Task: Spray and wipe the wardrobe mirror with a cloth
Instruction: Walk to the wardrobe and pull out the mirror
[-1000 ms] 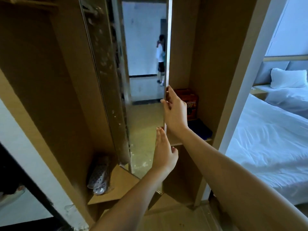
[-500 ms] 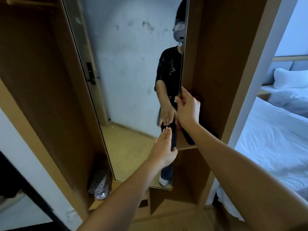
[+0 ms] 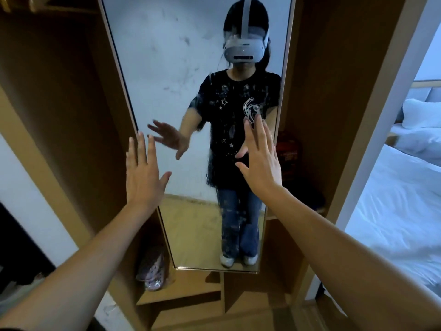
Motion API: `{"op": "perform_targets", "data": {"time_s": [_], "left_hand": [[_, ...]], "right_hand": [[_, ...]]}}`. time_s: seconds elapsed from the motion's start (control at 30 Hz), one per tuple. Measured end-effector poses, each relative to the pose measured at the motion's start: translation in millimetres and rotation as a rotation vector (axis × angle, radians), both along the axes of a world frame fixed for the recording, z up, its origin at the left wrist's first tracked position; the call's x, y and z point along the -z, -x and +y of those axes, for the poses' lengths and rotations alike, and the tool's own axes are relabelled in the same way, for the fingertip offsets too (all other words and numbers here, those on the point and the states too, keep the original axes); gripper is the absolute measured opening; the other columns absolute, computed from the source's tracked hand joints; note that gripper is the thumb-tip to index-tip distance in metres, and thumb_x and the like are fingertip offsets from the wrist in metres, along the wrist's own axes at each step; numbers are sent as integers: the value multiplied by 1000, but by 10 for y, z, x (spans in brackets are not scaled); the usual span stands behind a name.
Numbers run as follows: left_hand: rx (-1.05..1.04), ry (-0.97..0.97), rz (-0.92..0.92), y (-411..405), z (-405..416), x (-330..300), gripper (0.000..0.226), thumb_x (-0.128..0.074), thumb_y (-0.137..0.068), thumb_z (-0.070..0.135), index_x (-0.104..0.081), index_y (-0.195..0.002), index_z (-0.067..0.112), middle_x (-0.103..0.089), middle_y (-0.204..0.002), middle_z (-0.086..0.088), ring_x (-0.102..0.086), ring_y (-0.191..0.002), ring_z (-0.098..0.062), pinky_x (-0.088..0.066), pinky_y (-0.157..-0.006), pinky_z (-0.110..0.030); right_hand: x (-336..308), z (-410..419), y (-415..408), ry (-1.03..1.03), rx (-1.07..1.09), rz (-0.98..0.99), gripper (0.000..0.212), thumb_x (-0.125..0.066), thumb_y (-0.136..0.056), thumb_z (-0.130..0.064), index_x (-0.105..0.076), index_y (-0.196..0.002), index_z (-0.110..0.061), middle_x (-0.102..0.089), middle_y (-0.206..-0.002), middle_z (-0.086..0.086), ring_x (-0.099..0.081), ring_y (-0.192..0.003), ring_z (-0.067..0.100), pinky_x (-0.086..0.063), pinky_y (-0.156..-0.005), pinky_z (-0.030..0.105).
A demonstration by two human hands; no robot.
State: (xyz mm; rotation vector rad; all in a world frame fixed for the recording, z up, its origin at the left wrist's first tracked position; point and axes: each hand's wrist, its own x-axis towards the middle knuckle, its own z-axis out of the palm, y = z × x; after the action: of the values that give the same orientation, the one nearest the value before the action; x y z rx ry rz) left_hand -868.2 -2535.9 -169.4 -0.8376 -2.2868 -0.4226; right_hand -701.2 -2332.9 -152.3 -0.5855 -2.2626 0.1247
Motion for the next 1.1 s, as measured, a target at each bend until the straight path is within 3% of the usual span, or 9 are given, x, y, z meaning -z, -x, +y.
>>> {"op": "perform_targets", "data": {"time_s": [0.13,0.33,0.53,0.67,0.97,1.1], "left_hand": [[7,149,75,72,11,6,100,-66,-86,41,0,-154,9,6,-161,-16,10,-148,-30,-8,-121,-43],[53,193,85,173,142,16,107,-71,-82,40,7,-154,19,7,-161,-12,5,-148,-32,-9,-121,-43],[54,188,116,280,221,98,104,-70,-84,38,4,-155,19,8,-162,-9,10,-148,-31,-7,-119,-43],[48,212,116,367,313,74,104,-68,-85,39,8,-154,18,11,-161,-10,12,-148,-32,-11,-118,-45],[36,202,95,610,538,59,108,-70,-84,34,12,-152,18,12,-161,-11,10,-147,-35,-19,-117,-49],[24,204,105,688,632,63,108,-71,-84,33,10,-153,17,11,-161,-12,8,-147,-36,-14,-119,-49]], "right_hand": [[61,23,77,-35,87,-85,113,-76,-82,-29,10,-155,-24,24,-160,5,18,-149,22,-17,-122,42],[92,121,102,-100,141,-112,117,-78,-79,-32,10,-155,-23,19,-161,10,11,-150,25,-3,-121,34],[98,213,187,-44,138,-99,113,-75,-81,-35,11,-154,-29,22,-161,5,12,-149,22,-25,-119,40],[78,280,259,-37,122,-97,114,-77,-80,-34,10,-154,-31,22,-161,3,11,-150,22,-30,-117,42],[75,547,560,-39,90,-107,114,-75,-82,-33,14,-153,-31,24,-160,4,15,-149,22,-24,-118,40],[89,662,675,-52,93,-122,114,-74,-84,-34,18,-152,-31,25,-160,6,17,-149,22,-16,-119,38]]}}
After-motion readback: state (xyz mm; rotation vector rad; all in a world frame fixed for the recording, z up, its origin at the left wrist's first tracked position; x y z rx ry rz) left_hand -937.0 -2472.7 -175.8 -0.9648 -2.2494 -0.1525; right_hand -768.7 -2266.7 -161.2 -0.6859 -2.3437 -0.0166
